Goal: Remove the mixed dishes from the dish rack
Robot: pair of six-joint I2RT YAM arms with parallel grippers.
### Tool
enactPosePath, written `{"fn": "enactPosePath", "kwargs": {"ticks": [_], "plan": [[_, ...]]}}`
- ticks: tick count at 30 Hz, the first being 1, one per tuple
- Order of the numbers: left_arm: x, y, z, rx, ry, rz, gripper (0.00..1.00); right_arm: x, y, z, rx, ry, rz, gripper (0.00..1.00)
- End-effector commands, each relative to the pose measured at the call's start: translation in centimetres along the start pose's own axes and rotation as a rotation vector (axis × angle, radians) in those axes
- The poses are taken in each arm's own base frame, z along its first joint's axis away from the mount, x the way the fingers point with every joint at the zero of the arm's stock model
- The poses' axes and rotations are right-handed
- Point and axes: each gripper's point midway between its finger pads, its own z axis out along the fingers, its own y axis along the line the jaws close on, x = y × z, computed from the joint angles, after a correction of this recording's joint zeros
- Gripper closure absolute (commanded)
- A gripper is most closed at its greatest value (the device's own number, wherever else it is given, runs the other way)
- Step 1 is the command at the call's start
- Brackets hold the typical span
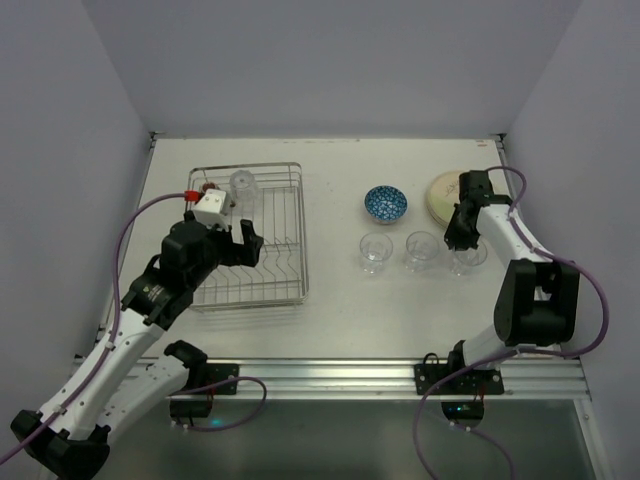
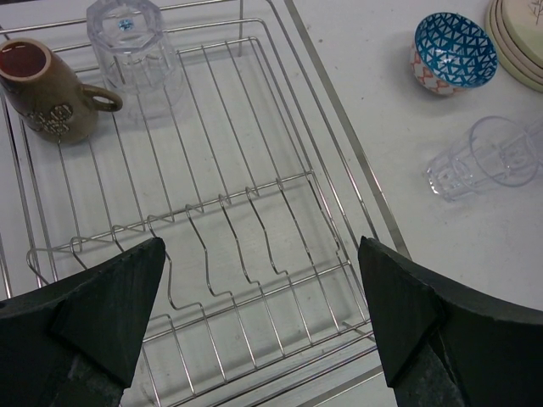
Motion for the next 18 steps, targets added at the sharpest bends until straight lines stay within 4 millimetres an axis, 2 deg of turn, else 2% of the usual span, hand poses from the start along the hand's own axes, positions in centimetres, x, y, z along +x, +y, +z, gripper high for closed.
{"fn": "enactPosePath", "kwargs": {"ticks": [1,13,15,18], "plan": [[-0.2,0.1,0.2,-0.002,-0.021,0.026,0.0,-1.6,0.9,0.6,-0.017,-0.042,0.012,1.0],[0.0,0.0,0.3,0.005,-0.014,0.029,0.0,-2.0,2.2,-0.1,-0.066,-0.041,-0.006,0.97],[0.0,0.0,0.3,0.005,-0.016,0.028,0.0,-2.1,2.2,0.0,-0.065,-0.039,-0.008,0.95],[-0.1,0.0,0.3,0.002,-0.017,0.028,0.0,-2.0,2.2,-0.1,-0.063,-0.036,-0.009,0.81]]}}
